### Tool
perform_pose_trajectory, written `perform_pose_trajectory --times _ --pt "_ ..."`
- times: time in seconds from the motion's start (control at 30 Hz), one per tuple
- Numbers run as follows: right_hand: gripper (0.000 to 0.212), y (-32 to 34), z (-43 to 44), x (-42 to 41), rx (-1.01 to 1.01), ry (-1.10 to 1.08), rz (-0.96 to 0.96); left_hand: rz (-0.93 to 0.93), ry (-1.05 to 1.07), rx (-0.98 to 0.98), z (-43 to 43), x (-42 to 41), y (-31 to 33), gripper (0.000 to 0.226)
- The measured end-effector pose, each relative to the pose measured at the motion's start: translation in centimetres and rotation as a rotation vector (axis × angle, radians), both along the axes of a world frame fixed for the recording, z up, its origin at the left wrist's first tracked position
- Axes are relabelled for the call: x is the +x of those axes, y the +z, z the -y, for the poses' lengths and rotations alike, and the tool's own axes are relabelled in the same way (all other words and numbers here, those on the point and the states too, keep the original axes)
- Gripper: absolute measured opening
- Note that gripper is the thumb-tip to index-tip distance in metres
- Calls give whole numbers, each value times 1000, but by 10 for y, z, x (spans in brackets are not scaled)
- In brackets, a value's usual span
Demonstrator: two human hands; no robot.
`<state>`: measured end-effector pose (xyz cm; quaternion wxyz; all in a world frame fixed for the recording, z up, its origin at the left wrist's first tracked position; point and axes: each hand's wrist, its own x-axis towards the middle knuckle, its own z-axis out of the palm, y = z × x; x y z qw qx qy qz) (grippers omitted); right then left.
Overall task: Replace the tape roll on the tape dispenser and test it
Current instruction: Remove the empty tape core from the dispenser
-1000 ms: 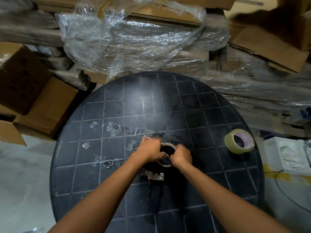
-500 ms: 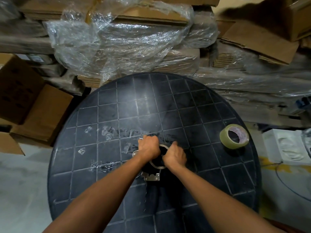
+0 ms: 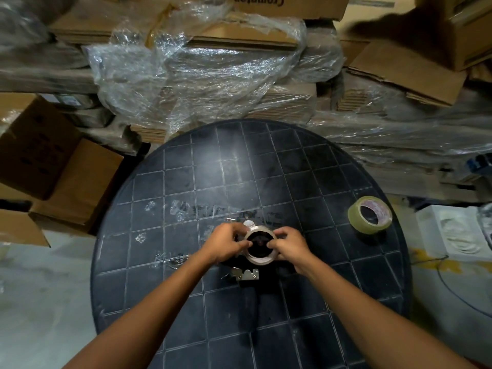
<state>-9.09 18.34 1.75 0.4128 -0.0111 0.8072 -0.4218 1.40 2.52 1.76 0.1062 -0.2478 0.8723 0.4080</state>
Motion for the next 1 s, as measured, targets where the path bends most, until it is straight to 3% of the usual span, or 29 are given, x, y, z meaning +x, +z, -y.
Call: perform_pose_trajectory --times 0.2,0.37,0.5,0.63,0.77,1.0 --pt "39 27 -7 16 -111 -75 58 -87 173 -140 -21 17 11 16" --pt "34 61 -22 18 -305 -159 92 -233 398 201 -29 15 38 8" --pt "32 83 -37 4 -424 -233 55 -301 382 456 -34 -4 62 9" --pt "24 99 -48 -21 -481 -305 -11 -211 308 604 -43 -42 79 17" --pt "17 103 -58 -62 -482 -405 -37 -187 282 635 -50 -95 85 11" --pt "34 67 -66 -158 -235 -335 -191 -153 307 523 -66 -189 70 29"
